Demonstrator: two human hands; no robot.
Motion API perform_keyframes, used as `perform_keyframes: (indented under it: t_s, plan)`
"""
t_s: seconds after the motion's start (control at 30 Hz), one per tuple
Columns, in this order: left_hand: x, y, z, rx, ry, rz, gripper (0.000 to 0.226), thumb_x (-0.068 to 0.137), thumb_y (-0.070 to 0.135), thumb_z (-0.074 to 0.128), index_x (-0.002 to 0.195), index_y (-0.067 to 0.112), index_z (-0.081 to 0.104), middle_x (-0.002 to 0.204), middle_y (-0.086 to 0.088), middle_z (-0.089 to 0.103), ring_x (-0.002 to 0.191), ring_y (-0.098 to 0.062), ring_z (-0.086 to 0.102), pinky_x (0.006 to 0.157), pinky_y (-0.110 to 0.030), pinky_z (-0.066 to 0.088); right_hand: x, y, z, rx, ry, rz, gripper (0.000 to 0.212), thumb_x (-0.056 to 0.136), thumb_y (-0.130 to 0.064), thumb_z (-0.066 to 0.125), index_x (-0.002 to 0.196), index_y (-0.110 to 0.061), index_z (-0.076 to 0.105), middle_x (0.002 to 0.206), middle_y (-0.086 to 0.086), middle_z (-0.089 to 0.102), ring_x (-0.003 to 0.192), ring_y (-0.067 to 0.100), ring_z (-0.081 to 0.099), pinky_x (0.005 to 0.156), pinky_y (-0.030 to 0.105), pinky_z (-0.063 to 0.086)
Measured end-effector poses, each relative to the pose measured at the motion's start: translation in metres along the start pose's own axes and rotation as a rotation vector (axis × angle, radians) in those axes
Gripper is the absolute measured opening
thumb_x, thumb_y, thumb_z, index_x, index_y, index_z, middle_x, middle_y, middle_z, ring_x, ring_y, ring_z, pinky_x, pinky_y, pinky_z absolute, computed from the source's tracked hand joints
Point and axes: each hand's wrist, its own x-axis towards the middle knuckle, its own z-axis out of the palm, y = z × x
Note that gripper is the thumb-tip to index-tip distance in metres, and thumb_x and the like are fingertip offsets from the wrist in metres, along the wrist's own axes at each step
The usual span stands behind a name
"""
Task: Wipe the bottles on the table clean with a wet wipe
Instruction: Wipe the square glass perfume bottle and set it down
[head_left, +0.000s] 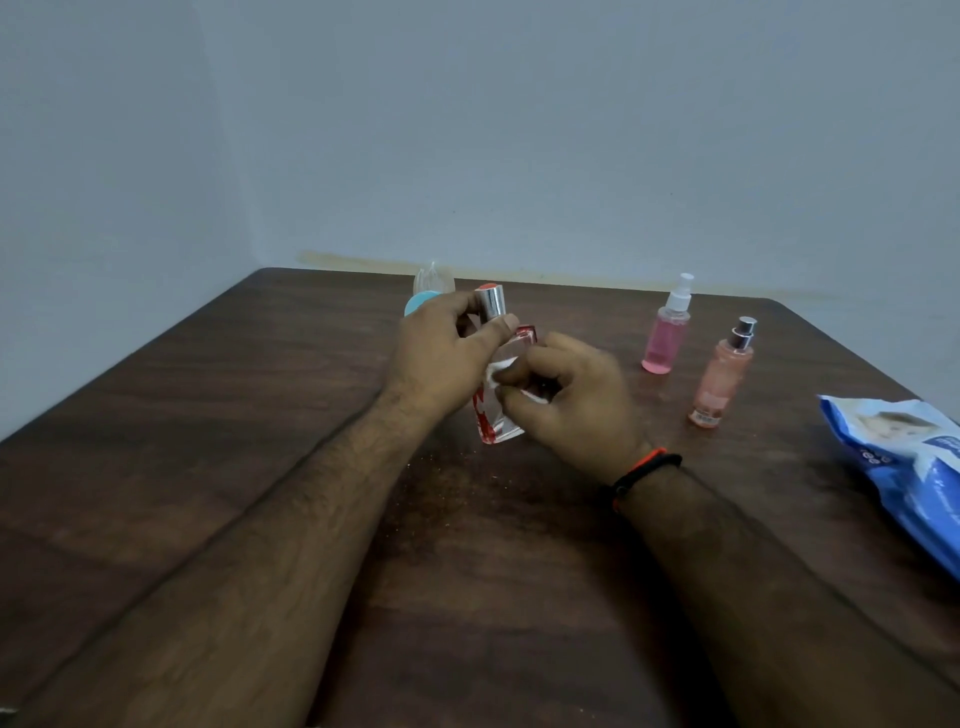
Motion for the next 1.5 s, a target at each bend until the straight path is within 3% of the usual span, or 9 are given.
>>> perform_keyframes:
  t_s: [0.1, 0.2, 0.4, 0.5, 0.7, 0.8, 1.03, 1.3, 1.5]
  plan:
    - [0.0, 0.002, 0.0, -0.035, -0.012, 0.006, 0.016, 0.088, 0.036, 0.07, 0.096, 0.023, 0.069, 0.068, 0.008, 0.058, 0.072, -0.021, 0.067, 0.063, -0.031, 0.054, 0.002, 0.013, -0.005, -0.066, 0.171, 0.183, 0.005, 0.077, -0.012, 0.073, 0.075, -0.016, 0.07, 0.072, -0.001, 0.06, 0.064, 0.012, 0.056, 0.06, 0.037, 0.051]
    - [-0.001, 0.005, 0.001, -0.041, -0.016, 0.004, 0.014, 0.087, 0.034, 0.072, 0.09, 0.022, 0.067, 0.068, 0.007, 0.055, 0.07, -0.021, 0.064, 0.063, -0.035, 0.054, 0.001, 0.018, -0.007, -0.061, 0.165, 0.275, 0.007, 0.078, -0.014, 0.076, 0.076, -0.017, 0.07, 0.074, -0.003, 0.063, 0.067, 0.009, 0.058, 0.065, 0.037, 0.054]
    - [0.003, -0.001, -0.004, -0.103, 0.012, -0.084, 0.011, 0.084, 0.031, 0.074, 0.087, 0.021, 0.07, 0.069, 0.0, 0.062, 0.069, -0.02, 0.064, 0.062, -0.032, 0.053, -0.002, 0.0, 0.001, 0.049, -0.078, 0.016, 0.005, 0.079, -0.016, 0.079, 0.084, -0.014, 0.077, 0.081, 0.0, 0.066, 0.073, 0.011, 0.063, 0.064, 0.03, 0.053]
    - [0.003, 0.001, -0.003, -0.12, -0.011, -0.089, 0.01, 0.084, 0.031, 0.073, 0.088, 0.023, 0.07, 0.076, -0.011, 0.069, 0.077, -0.03, 0.069, 0.071, -0.043, 0.058, -0.003, 0.0, 0.001, -0.066, -0.229, -0.069, 0.005, 0.077, -0.021, 0.078, 0.082, -0.021, 0.079, 0.08, -0.004, 0.065, 0.069, 0.011, 0.061, 0.059, 0.029, 0.05]
    - [0.001, 0.002, -0.001, -0.089, -0.017, -0.02, 0.017, 0.082, 0.037, 0.073, 0.092, 0.024, 0.068, 0.08, -0.014, 0.065, 0.076, -0.033, 0.068, 0.067, -0.051, 0.058, 0.001, 0.002, -0.013, -0.216, -0.453, 0.034, 0.009, 0.079, -0.022, 0.076, 0.088, -0.02, 0.079, 0.088, -0.005, 0.068, 0.079, 0.011, 0.062, 0.072, 0.035, 0.056]
    - [0.0, 0.002, 0.002, -0.088, -0.009, 0.006, 0.023, 0.081, 0.038, 0.073, 0.101, 0.026, 0.069, 0.081, -0.005, 0.062, 0.077, -0.029, 0.066, 0.068, -0.05, 0.059, 0.002, 0.011, -0.018, -0.298, -0.327, 0.131, 0.008, 0.078, -0.022, 0.073, 0.084, -0.022, 0.077, 0.085, -0.006, 0.063, 0.079, 0.014, 0.06, 0.072, 0.038, 0.054]
    - [0.008, 0.006, 0.022, -0.047, -0.068, 0.038, 0.031, 0.09, 0.025, 0.069, 0.122, 0.024, 0.068, 0.102, -0.001, 0.067, 0.095, -0.019, 0.066, 0.088, -0.043, 0.058, 0.006, 0.033, -0.029, -0.325, 0.217, 0.59, 0.005, 0.078, -0.023, 0.067, 0.077, -0.02, 0.071, 0.085, 0.0, 0.062, 0.084, 0.024, 0.061, 0.072, 0.031, 0.047]
    - [0.02, 0.011, 0.05, -0.056, -0.059, 0.046, 0.033, 0.091, 0.022, 0.067, 0.124, 0.022, 0.067, 0.103, 0.006, 0.062, 0.094, -0.01, 0.058, 0.09, -0.026, 0.049, 0.005, 0.037, -0.027, -0.273, 0.372, 0.618, 0.011, 0.081, -0.018, 0.064, 0.086, -0.013, 0.072, 0.091, 0.005, 0.063, 0.086, 0.023, 0.059, 0.07, 0.028, 0.042]
    - [0.029, 0.009, 0.071, -0.041, -0.044, 0.05, 0.031, 0.09, 0.026, 0.068, 0.121, 0.029, 0.068, 0.106, 0.004, 0.066, 0.097, -0.012, 0.061, 0.093, -0.032, 0.05, 0.004, 0.038, -0.026, -0.302, 0.424, 0.571, 0.011, 0.082, -0.016, 0.065, 0.088, -0.012, 0.073, 0.09, 0.004, 0.063, 0.083, 0.022, 0.059, 0.069, 0.026, 0.038]
